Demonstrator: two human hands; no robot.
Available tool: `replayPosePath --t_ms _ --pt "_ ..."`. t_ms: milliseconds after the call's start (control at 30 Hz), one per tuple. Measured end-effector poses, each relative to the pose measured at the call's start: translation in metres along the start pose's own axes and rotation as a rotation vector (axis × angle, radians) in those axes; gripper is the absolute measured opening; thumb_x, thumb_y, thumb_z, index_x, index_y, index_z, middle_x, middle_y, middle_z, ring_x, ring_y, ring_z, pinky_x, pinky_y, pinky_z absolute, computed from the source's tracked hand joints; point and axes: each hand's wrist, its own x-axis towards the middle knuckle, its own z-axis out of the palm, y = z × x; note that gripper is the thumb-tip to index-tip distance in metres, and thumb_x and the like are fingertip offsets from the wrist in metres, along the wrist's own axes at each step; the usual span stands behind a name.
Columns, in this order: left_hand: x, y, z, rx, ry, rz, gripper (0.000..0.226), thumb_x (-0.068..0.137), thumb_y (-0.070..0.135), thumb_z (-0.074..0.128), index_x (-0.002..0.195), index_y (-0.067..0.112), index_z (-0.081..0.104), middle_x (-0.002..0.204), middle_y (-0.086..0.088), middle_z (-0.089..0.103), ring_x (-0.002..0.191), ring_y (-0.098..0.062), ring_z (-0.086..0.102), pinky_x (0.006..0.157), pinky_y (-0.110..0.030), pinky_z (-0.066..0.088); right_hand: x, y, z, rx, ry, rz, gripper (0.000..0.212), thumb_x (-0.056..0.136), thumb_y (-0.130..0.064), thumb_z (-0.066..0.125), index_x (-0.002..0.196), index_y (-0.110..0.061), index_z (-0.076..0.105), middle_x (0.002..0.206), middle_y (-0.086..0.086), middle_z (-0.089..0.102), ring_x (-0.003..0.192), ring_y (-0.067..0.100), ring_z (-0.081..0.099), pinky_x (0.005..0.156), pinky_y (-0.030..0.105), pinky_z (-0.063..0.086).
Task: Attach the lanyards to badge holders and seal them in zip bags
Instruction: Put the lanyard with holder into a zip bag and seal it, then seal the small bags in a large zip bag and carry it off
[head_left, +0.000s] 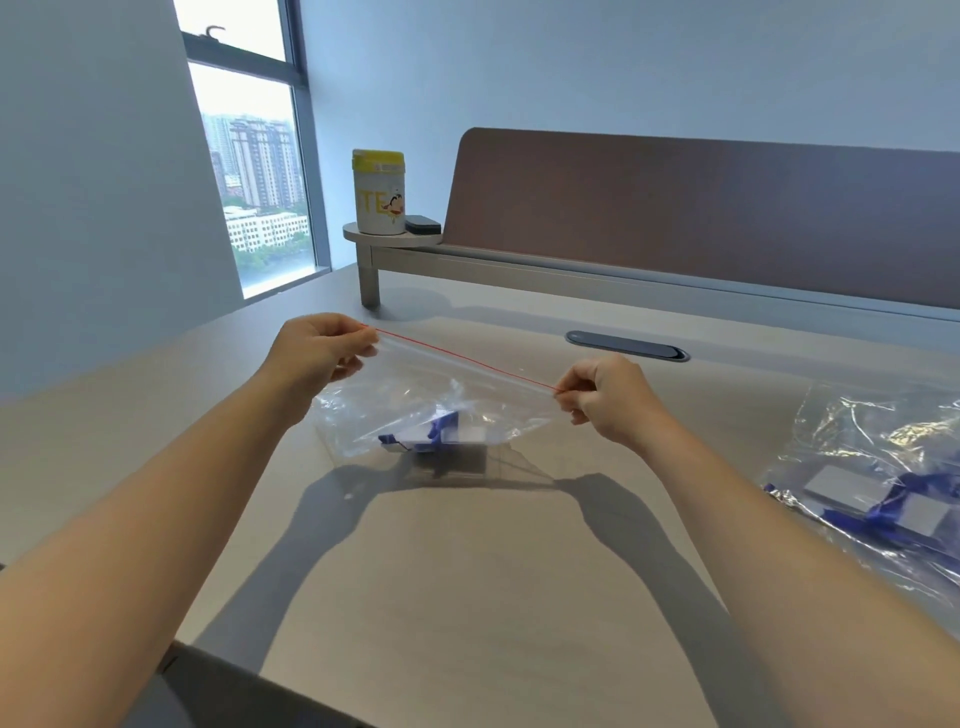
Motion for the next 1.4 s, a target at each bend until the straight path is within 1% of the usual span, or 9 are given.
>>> replayPosePath --t_ms 67,233,367,467,567,767,1000,1200,1400 --pt "-0.004 -0.001 -0.011 -0.101 -0.210 -0.138 0.009 0.082 0.014 0.063 0.078 0.006 0.060 0.071 -0.007 0.057 0.065 -0.016 0.053 0.068 -0.024 0.048 -0.002 0.002 -0.006 0.062 -0.104 0.073 0.014 0.083 0.008 0.055 0.081 0.000 0.066 0.061 0.004 0.056 0.055 0.015 0.050 0.061 0.023 0.052" --pt "-0.014 -0.022 -0.042 -0.151 -0.526 -0.420 0.094 0.010 0.053 0.087 0.093 0.013 0.065 0.077 -0.003 0.072 0.071 -0.015 0.068 0.070 -0.033 0.055 -0.015 0.002 -0.001 0.029 -0.403 0.276 0.023 0.083 -0.003 0.051 0.066 -0.011 0.065 0.060 -0.002 0.064 0.062 0.013 0.051 0.064 0.023 0.043" --pt "-0.020 -0.048 -0.029 0.292 -0.269 -0.479 0.059 0.077 0.040 0.068 0.122 0.006 0.049 0.133 -0.012 0.048 0.117 -0.027 0.047 0.094 -0.038 0.039 -0.012 0.001 0.016 0.044 -0.368 0.358 0.028 0.091 -0.023 0.052 0.104 0.000 0.062 0.091 0.004 0.063 0.073 0.014 0.053 0.070 0.025 0.047" --pt "-0.015 -0.065 -0.015 0.232 -0.110 -0.504 0.054 0.087 0.024 0.061 0.131 0.000 0.040 0.132 -0.016 0.042 0.100 -0.023 0.043 0.080 -0.032 0.041 -0.004 -0.001 0.040 0.134 -0.270 0.428 0.027 0.088 -0.015 0.058 0.109 0.003 0.054 0.078 0.008 0.052 0.059 0.012 0.046 0.039 0.018 0.043" --pt "-0.009 -0.066 -0.001 0.014 -0.120 -0.575 0.052 0.086 0.014 0.062 0.131 0.004 0.039 0.144 -0.017 0.034 0.089 -0.022 0.041 0.057 -0.027 0.042 0.007 0.001 0.064 0.193 -0.230 0.494 0.026 0.082 -0.011 0.065 0.100 -0.003 0.048 0.069 0.006 0.042 0.060 0.017 0.046 0.048 0.026 0.042" --pt "0.002 -0.066 0.020 0.008 -0.203 -0.573 0.018 0.086 0.014 0.061 0.094 0.007 0.046 0.083 -0.008 0.040 0.059 -0.016 0.037 0.041 -0.021 0.042 0.018 -0.004 0.080 0.398 -0.279 0.559 0.024 0.082 0.001 0.062 0.065 -0.002 0.046 0.039 0.007 0.048 0.028 0.010 0.043 0.033 0.014 0.030" --pt "0.003 -0.051 0.057 -0.041 -0.200 -0.381 0.006 0.091 0.013 0.052 0.093 0.008 0.050 0.081 -0.005 0.049 0.077 -0.020 0.052 0.064 -0.025 0.044 0.007 0.015 0.031 0.361 0.091 0.363 0.006 0.084 -0.004 0.054 0.084 -0.009 0.050 0.072 0.006 0.050 0.078 0.026 0.052 0.073 0.038 0.051" --pt "-0.025 -0.019 0.171 0.179 -0.421 -0.142 0.039 0.089 0.019 0.056 0.124 0.003 0.048 0.118 -0.015 0.051 0.098 -0.022 0.048 0.082 -0.031 0.039 -0.057 0.076 -0.098 0.300 0.495 0.403 0.007 0.087 -0.002 0.051 0.087 -0.008 0.047 0.078 0.008 0.049 0.059 0.013 0.049 0.040 0.015 0.048" --pt "-0.089 0.018 0.293 0.310 -0.702 0.133 0.059 0.087 0.024 0.059 0.139 0.008 0.035 0.146 -0.010 0.037 0.132 -0.025 0.037 0.103 -0.031 0.031 -0.134 0.153 -0.187 0.182 0.662 0.637 0.021 0.080 -0.001 0.058 0.069 -0.011 0.044 0.072 0.010 0.052 0.075 0.027 0.056 0.067 0.040 0.054"
